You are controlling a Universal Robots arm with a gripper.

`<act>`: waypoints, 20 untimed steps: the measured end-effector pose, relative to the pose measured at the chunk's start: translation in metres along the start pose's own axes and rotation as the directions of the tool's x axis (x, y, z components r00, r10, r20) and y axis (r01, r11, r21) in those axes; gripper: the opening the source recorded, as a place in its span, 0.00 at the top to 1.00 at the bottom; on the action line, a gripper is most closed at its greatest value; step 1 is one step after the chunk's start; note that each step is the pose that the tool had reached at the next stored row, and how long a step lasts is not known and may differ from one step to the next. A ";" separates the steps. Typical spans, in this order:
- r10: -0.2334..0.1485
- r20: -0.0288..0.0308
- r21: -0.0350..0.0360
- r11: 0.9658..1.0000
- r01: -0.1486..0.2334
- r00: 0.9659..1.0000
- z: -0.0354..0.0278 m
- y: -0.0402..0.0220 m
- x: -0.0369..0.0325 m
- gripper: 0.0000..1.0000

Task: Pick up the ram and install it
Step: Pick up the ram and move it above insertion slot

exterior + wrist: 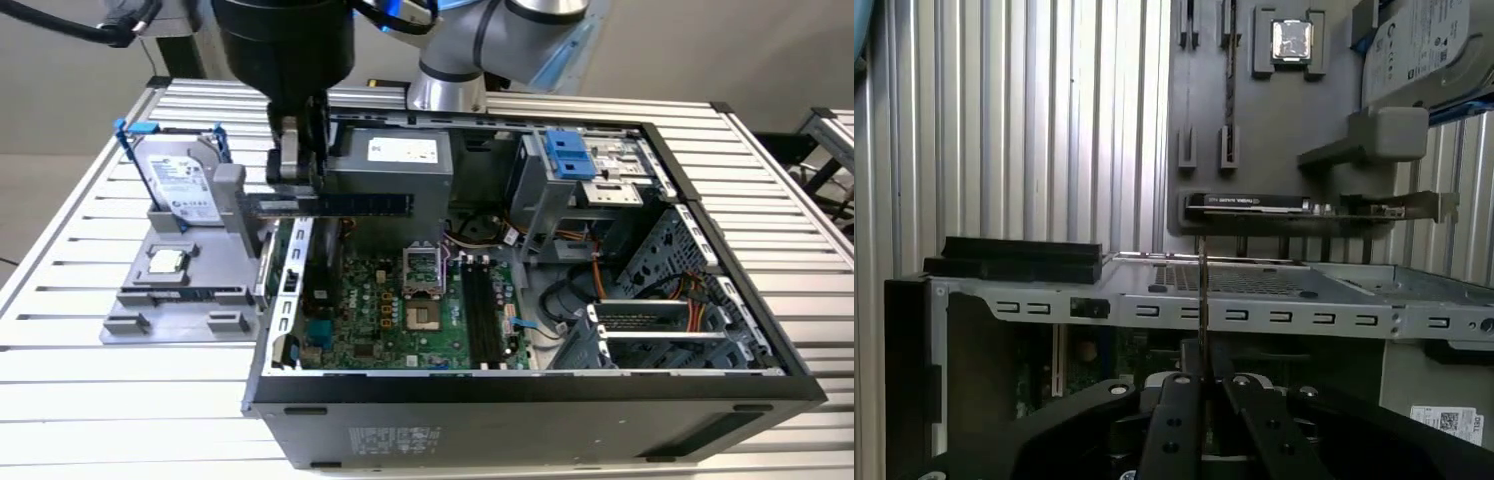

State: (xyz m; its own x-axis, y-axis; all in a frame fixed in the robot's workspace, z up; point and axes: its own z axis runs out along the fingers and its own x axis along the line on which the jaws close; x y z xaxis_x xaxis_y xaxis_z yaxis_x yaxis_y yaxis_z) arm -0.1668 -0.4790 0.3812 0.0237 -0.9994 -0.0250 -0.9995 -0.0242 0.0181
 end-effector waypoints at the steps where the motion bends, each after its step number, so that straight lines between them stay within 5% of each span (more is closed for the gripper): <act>1: 0.000 0.000 0.000 1.000 0.000 1.000 0.0000 -0.0047 0.0001 1.00; 20: 0.000 0.000 -0.004 1.000 0.000 1.000 -0.0017 -0.0911 0.0022 1.00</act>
State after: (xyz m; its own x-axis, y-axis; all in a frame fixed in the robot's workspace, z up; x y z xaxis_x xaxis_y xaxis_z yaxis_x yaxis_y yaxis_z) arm -0.0756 -0.4790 0.3812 0.0237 -0.9994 -0.0251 -0.9995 -0.0243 0.0225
